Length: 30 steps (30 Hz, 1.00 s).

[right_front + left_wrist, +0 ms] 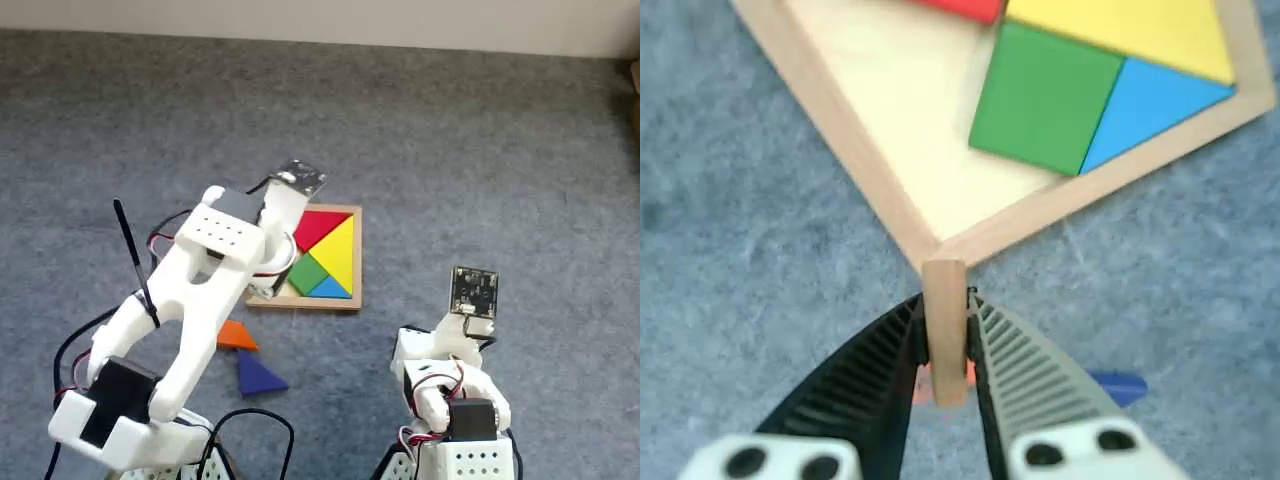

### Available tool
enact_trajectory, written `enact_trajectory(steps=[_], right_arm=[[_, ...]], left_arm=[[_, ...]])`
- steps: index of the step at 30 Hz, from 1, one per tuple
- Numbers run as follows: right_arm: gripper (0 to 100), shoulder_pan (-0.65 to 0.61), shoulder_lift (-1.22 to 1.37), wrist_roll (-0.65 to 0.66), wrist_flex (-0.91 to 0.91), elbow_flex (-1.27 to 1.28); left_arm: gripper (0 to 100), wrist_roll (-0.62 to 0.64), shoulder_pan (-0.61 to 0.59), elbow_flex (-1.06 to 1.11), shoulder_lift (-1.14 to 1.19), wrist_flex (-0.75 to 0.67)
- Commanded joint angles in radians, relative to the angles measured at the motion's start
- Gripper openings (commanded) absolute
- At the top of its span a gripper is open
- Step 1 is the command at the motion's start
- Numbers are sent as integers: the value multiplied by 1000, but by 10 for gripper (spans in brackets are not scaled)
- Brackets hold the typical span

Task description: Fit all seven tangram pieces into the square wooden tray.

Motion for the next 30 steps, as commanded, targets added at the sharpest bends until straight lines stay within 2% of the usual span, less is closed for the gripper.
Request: enact_trajectory(steps=[1, 5, 10, 18, 26, 30], right_arm=[[9, 10, 1, 8, -16, 99], [9, 10, 1, 8, -16, 99], [9, 10, 1, 8, -16, 99], [9, 41, 1, 8, -47, 99], [9, 42, 1, 8, -50, 99], [9, 42, 1, 8, -50, 99]], left_arm=[[11, -3, 24, -35, -42, -81], [7, 17, 51, -53, -42, -120], [7, 153, 91, -42, -35, -195], [13, 265, 96, -56, 165, -361], [202, 342, 85, -105, 217, -358], [210, 341, 67, -107, 217, -358]])
